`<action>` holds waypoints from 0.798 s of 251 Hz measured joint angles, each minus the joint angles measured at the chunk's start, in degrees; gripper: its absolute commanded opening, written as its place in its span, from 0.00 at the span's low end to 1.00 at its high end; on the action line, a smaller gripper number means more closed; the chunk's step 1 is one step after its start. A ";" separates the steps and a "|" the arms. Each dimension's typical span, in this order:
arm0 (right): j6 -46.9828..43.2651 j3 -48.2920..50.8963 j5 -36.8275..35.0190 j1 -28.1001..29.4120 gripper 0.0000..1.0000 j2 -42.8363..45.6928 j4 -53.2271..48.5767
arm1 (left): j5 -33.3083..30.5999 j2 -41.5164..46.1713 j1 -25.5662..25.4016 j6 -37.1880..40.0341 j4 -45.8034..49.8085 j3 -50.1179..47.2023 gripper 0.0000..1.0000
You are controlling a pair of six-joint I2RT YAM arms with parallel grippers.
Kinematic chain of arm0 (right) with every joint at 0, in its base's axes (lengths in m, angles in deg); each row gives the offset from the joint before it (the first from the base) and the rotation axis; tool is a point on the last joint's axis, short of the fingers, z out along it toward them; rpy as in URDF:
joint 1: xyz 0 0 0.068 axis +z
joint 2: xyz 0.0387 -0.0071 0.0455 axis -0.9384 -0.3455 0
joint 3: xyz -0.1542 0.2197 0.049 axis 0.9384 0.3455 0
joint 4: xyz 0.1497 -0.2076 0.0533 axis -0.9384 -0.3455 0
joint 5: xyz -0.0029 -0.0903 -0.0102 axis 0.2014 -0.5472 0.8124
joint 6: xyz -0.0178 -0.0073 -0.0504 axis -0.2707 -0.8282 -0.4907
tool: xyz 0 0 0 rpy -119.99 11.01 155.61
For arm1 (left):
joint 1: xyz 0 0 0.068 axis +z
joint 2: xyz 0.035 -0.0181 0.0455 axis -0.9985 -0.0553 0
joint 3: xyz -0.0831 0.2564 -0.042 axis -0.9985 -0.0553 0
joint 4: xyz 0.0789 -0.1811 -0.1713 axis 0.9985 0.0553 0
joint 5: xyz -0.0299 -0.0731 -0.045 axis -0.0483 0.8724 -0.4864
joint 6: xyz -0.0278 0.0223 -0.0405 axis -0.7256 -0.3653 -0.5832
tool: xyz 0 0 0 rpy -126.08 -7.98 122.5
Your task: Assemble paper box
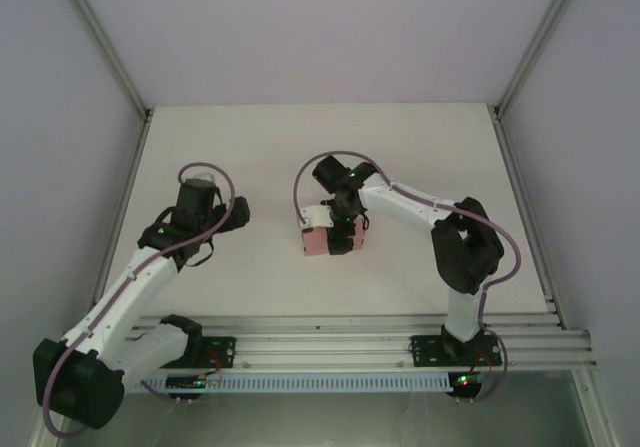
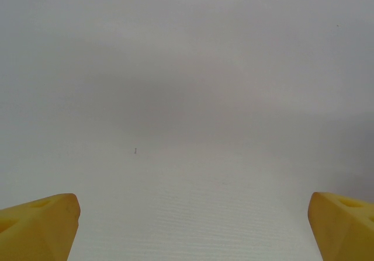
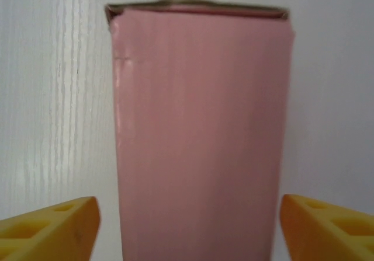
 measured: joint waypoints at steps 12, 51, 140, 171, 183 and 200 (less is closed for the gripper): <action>-0.28 0.00 -0.33 0.33 0.47 -0.44 -0.26 | 0.00 0.13 0.00 0.02 0.02 0.00 1.00; 0.83 0.39 -3.08 1.46 0.32 0.02 1.33 | -0.02 0.87 0.00 0.15 0.00 0.00 1.00; 1.38 14.43 -19.56 2.05 0.34 12.00 28.39 | -1.14 4.31 0.02 0.42 -0.17 -0.98 1.00; -0.22 20.48 -24.15 1.86 0.35 12.09 43.01 | -1.60 4.83 0.00 0.42 -0.22 -1.33 0.99; -1.31 22.53 -25.20 1.64 0.35 10.95 48.33 | -1.70 4.94 0.00 0.42 -0.26 -1.51 0.99; -2.69 24.59 -26.53 1.31 0.35 8.28 54.88 | -1.73 5.05 0.00 0.42 -0.24 -1.77 1.00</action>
